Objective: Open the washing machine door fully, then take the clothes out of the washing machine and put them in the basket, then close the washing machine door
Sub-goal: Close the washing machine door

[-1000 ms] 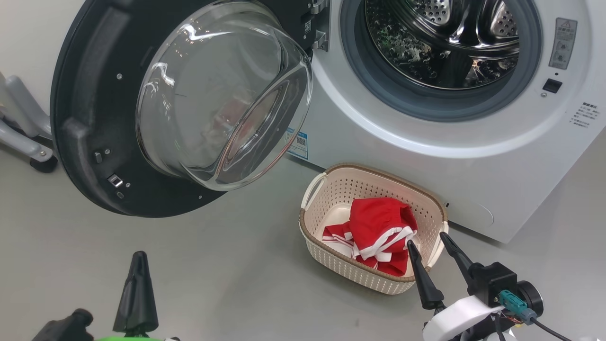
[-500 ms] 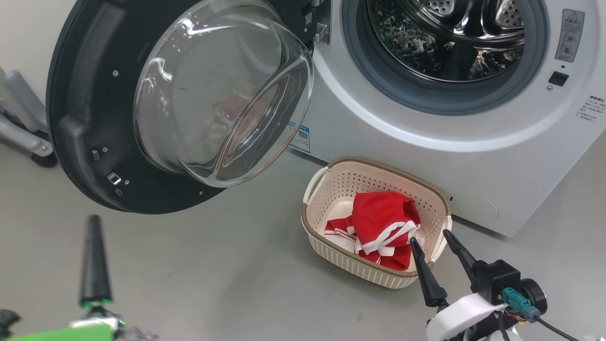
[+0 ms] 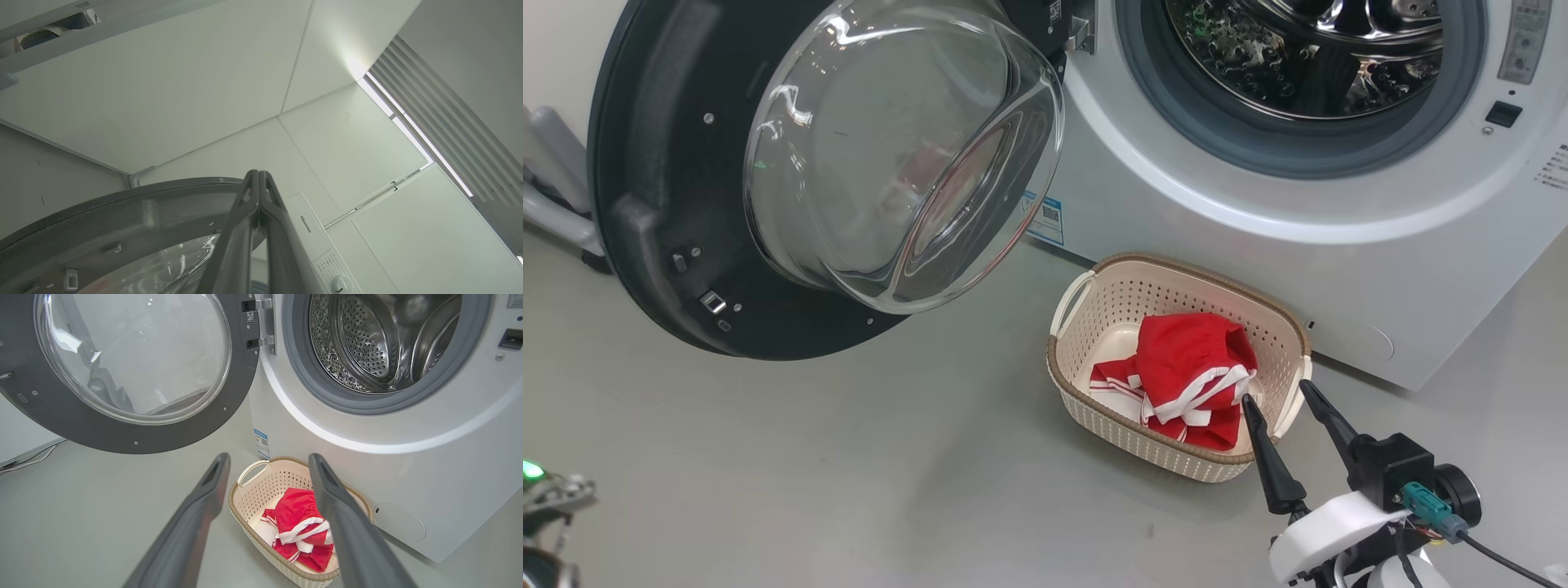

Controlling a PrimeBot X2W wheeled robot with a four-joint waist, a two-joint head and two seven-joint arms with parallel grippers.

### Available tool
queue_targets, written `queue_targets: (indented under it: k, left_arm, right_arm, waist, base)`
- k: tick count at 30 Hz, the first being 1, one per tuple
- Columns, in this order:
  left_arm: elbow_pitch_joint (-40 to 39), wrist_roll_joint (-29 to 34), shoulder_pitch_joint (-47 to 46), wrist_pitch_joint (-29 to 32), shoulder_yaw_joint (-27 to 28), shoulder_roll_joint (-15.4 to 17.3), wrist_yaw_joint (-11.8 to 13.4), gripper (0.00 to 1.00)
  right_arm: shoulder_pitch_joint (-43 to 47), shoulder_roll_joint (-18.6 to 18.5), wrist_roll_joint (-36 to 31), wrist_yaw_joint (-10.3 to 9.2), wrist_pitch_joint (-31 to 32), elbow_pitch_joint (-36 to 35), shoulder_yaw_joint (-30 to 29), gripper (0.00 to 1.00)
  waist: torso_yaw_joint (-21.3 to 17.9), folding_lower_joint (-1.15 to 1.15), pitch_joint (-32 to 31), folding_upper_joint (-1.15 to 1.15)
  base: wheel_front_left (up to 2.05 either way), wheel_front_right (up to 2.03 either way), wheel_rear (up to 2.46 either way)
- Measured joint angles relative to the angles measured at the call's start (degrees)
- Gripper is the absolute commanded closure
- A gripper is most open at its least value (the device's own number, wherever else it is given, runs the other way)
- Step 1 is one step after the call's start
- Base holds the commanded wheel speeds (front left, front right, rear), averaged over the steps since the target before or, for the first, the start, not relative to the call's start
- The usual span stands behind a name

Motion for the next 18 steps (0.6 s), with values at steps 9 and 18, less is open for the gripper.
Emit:
queue_targets:
  k: [9, 18]
  left_arm:
    - [12.72, -5.45, -7.17, 5.68, 5.36, 8.27, 3.30, 1.00]
    - [21.97, -9.94, -12.24, 10.20, 9.70, 14.52, 7.37, 1.00]
  right_arm:
    - [-0.23, -0.47, 0.00, 0.08, 0.43, -0.26, 0.09, 0.00]
    - [-1.23, -0.79, -0.11, 0.43, 1.13, -1.11, 0.78, 0.00]
  waist:
    - [-0.49, 0.00, 0.46, 0.00]
    - [-3.38, 0.00, 1.58, 0.00]
  base:
    - [0.00, 0.00, 0.00]
    - [0.00, 0.00, 0.00]
